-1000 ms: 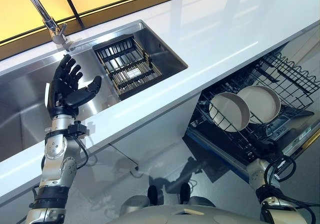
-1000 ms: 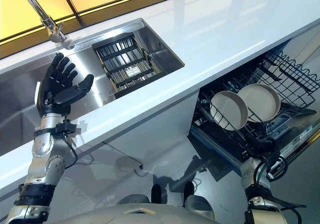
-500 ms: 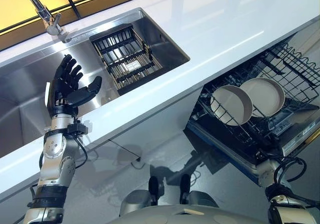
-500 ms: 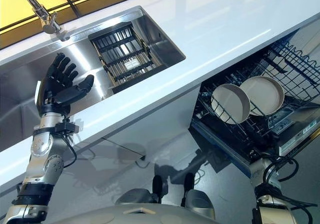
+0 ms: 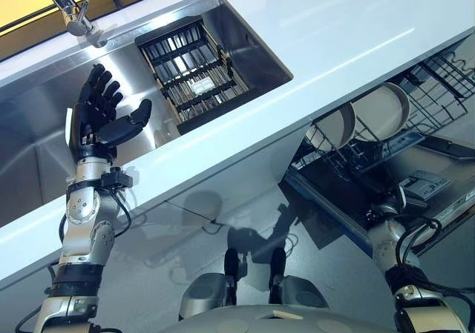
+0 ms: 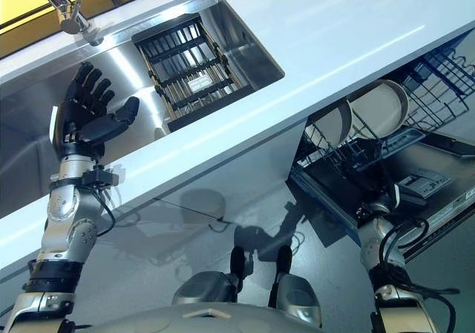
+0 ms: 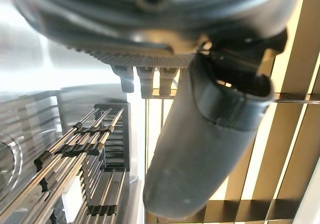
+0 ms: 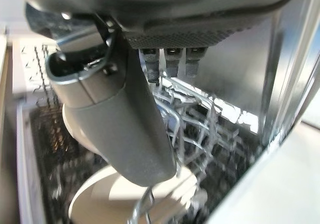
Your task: Pick up plates and place into dishwasher.
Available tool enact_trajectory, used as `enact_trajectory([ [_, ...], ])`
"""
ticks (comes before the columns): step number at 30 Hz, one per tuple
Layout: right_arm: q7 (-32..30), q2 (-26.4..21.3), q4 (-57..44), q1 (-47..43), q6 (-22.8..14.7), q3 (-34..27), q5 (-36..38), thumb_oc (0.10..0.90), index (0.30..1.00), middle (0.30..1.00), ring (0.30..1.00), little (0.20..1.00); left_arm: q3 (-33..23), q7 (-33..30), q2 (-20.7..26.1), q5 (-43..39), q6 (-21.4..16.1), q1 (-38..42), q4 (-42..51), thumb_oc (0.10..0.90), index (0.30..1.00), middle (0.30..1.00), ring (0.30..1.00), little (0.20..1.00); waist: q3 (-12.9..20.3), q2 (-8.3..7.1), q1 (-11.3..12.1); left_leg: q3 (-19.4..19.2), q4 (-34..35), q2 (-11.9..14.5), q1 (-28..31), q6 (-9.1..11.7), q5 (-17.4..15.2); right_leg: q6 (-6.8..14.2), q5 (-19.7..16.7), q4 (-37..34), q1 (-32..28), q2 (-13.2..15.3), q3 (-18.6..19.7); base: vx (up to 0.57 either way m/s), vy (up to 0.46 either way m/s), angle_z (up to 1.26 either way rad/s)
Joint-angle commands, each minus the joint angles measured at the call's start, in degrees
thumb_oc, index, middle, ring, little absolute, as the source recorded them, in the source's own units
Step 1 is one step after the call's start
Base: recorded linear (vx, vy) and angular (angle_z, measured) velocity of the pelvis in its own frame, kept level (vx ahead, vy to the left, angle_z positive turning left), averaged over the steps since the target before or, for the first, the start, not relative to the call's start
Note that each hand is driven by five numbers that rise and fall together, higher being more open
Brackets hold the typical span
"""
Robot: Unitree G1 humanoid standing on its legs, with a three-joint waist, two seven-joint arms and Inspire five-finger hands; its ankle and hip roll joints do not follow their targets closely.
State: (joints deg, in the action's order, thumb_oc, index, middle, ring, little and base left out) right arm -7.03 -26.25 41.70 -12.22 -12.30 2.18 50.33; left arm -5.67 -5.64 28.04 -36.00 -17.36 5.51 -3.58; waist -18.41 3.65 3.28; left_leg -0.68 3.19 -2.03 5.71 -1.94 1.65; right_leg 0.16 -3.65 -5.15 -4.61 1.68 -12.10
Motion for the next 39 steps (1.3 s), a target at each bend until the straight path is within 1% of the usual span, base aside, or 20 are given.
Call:
enact_trajectory([
  [1,8.98,-0.42,-9.49,-16.44,-5.96,5.74,-4.83,0.800,0.900,0.900,0.900,0.900,3.91,0.35,2.15,1.63,-4.43,4.10,0.11,0.800,0.900,0.900,0.900,0.900,3.28,-1.87,3.20,0.37,-7.11,-2.81,-2.76,-0.30,-6.56,1.34,10.08,10.80,0.63,0.79,-3.05,0.05,0.035,0.06],
  [5,5.90,-1.28,-6.62,-22.12,-4.80,8.69,-5.81,0.800,0.900,0.900,0.900,0.900,5.76,0.26,3.58,2.42,-4.63,6.45,-0.06,0.800,0.900,0.900,0.900,0.900,2.83,-1.51,4.30,0.83,-7.25,-2.81,-3.73,-0.02,-5.91,1.07,10.06,10.84,0.73,0.92,-3.26,0.01,0.034,0.15],
  [8,6.55,-2.48,-4.36,-25.28,-4.55,9.65,-3.62,0.800,0.900,0.900,0.900,0.900,6.53,-0.15,5.05,2.57,-4.71,8.24,0.34,0.800,0.900,0.900,0.900,0.900,1.84,-1.14,5.02,1.30,-7.59,-2.82,-4.95,0.07,-5.49,0.86,10.14,11.44,1.55,1.17,-3.56,-0.05,0.026,0.21],
  [10,10.20,-3.41,-3.24,-27.56,-3.13,10.01,1.44,0.800,0.900,0.900,0.900,0.900,6.80,-0.15,6.24,1.94,-4.82,9.65,0.30,0.800,0.900,0.900,0.900,0.900,0.86,-1.02,5.52,1.65,-7.90,-2.83,-5.80,0.03,-5.29,0.68,10.26,12.14,2.29,1.41,-3.85,-0.07,0.013,0.24],
  [13,17.81,-4.01,-1.28,-30.57,0.59,10.32,8.53,0.800,0.900,0.900,0.900,0.900,6.83,1.27,8.12,-0.04,-4.91,11.79,-0.31,0.800,0.900,0.900,0.900,0.900,-0.43,-0.93,6.44,2.28,-8.40,-2.95,-7.25,-0.04,-5.11,0.49,10.55,13.46,3.68,1.84,-4.39,-0.08,0.003,0.17],
  [16,21.85,-4.87,1.15,-32.06,1.54,10.37,11.72,0.800,0.900,0.900,0.900,0.900,7.13,2.49,9.24,-1.31,-4.71,12.78,-0.67,0.800,0.900,0.900,0.900,0.900,-1.00,-1.21,7.07,2.70,-8.48,-3.07,-7.71,-0.16,-5.05,0.49,10.54,14.04,4.27,2.12,-5.01,-0.03,-0.004,0.13],
  [17,21.58,-5.02,1.65,-32.09,1.12,10.24,11.06,0.800,0.900,0.900,0.900,0.900,7.12,2.97,9.34,-1.55,-4.73,12.81,-0.95,0.800,0.900,0.900,0.900,0.900,-1.01,-1.39,7.18,2.68,-8.57,-3.13,-7.74,-0.20,-5.13,0.56,10.47,14.03,4.30,2.19,-5.17,0.01,-0.005,0.08],
  [19,18.23,-5.29,2.21,-31.65,0.27,9.82,10.21,0.800,0.900,0.900,0.900,0.900,7.05,3.34,9.14,-1.48,-4.48,12.12,-0.71,0.800,0.900,0.900,0.900,0.900,-0.90,-1.95,7.32,2.44,-8.73,-3.31,-7.37,-0.42,-5.45,0.74,10.03,13.54,3.96,2.26,-5.43,0.03,0.001,0.07],
  [20,16.26,-5.24,2.51,-31.36,0.58,9.45,9.35,0.800,0.900,0.900,0.900,0.900,7.02,3.40,9.02,-1.35,-4.61,11.69,-0.70,0.800,0.900,0.900,0.900,0.900,-0.85,-2.19,7.32,2.27,-8.91,-3.40,-7.19,-0.55,-5.68,0.82,9.85,13.30,3.79,2.23,-5.43,0.03,0.012,0.03],
  [22,10.31,-5.37,3.34,-30.29,2.10,8.24,5.34,0.800,0.900,0.900,0.900,0.900,6.67,3.42,8.56,-1.17,-4.51,10.60,-0.29,0.800,0.900,0.900,0.900,0.900,-0.59,-2.78,7.17,1.75,-9.26,-3.59,-6.65,-0.89,-6.25,1.02,9.39,12.63,3.27,2.16,-5.17,0.04,0.017,-0.01],
  [25,6.00,-5.50,3.12,-27.88,2.95,7.34,0.41,0.800,0.900,0.900,0.900,0.900,6.37,2.74,7.82,-0.61,-4.10,9.23,1.05,0.800,0.900,0.900,0.900,0.900,-0.22,-3.33,6.76,0.90,-9.62,-3.63,-6.00,-1.46,-6.92,1.30,9.23,12.65,2.95,2.19,-4.50,0.01,0.021,-0.06],
  [27,4.04,-5.78,2.30,-25.81,4.06,6.71,-0.86,0.800,0.900,0.900,0.900,0.900,6.12,2.89,7.31,-0.44,-4.06,8.76,1.44,0.800,0.900,0.900,0.900,0.900,0.13,-3.62,6.17,0.40,-9.62,-3.62,-5.53,-1.79,-7.24,1.65,9.30,13.10,2.86,2.34,-3.94,-0.01,0.029,-0.15],
  [29,3.13,-6.02,2.05,-24.42,4.39,6.28,-1.71,0.800,0.900,0.900,0.900,0.900,6.12,3.05,6.99,-0.43,-4.05,8.79,1.55,0.800,0.900,0.900,0.900,0.900,0.36,-3.74,5.72,0.07,-9.60,-3.59,-5.08,-2.01,-7.51,1.91,9.39,13.48,2.77,2.49,-3.48,-0.01,0.038,-0.10],
  [30,1.89,-6.36,1.83,-22.92,5.23,5.55,-3.49,0.800,0.900,0.900,0.900,0.900,6.28,2.95,6.63,-0.22,-4.02,8.78,1.75,0.800,0.900,0.900,0.900,0.900,0.73,-3.86,5.13,-0.15,-9.67,-3.63,-4.60,-2.23,-7.87,2.25,9.41,13.85,2.74,2.68,-2.92,-0.02,0.045,-0.10],
  [33,-0.08,-7.43,0.62,-19.98,6.58,4.16,-5.03,0.800,0.900,0.900,0.900,0.900,6.17,2.74,6.03,-0.07,-3.75,9.09,1.95,0.800,0.900,0.900,0.900,0.900,1.40,-4.23,3.83,-0.97,-10.18,-3.61,-3.75,-2.53,-8.79,2.80,9.30,13.91,2.38,2.96,-1.71,-0.03,0.054,-0.18],
  [36,-0.46,-8.53,-0.59,-17.50,7.00,2.56,-4.65,0.800,0.900,0.900,0.900,0.900,6.30,2.57,5.45,-0.43,-3.89,9.69,1.56,0.800,0.900,0.900,0.900,0.900,2.00,-4.62,2.60,-2.31,-11.25,-3.74,-3.26,-2.31,-9.85,3.24,8.03,11.67,1.49,2.83,-0.81,-0.06,0.051,-0.21],
  [38,-0.52,-9.49,-1.19,-16.19,7.92,0.99,-4.10,0.800,0.900,0.900,0.900,0.900,6.34,2.28,5.19,-0.63,-4.14,10.19,1.11,0.800,0.900,0.900,0.900,0.900,2.48,-4.67,1.68,-3.43,-11.24,-3.73,-2.45,-2.01,-10.34,3.84,6.76,9.90,1.11,2.72,-0.80,-0.07,0.065,-0.29],
  [39,-1.02,-9.84,-1.46,-15.74,7.78,0.28,-4.41,0.800,0.900,0.900,0.900,0.900,6.33,2.24,5.14,-0.75,-4.31,10.51,0.76,0.800,0.900,0.900,0.900,0.900,2.71,-4.57,1.26,-3.85,-11.02,-3.71,-2.00,-1.98,-10.51,4.06,6.46,9.54,1.09,2.62,-0.55,-0.08,0.069,-0.26],
])
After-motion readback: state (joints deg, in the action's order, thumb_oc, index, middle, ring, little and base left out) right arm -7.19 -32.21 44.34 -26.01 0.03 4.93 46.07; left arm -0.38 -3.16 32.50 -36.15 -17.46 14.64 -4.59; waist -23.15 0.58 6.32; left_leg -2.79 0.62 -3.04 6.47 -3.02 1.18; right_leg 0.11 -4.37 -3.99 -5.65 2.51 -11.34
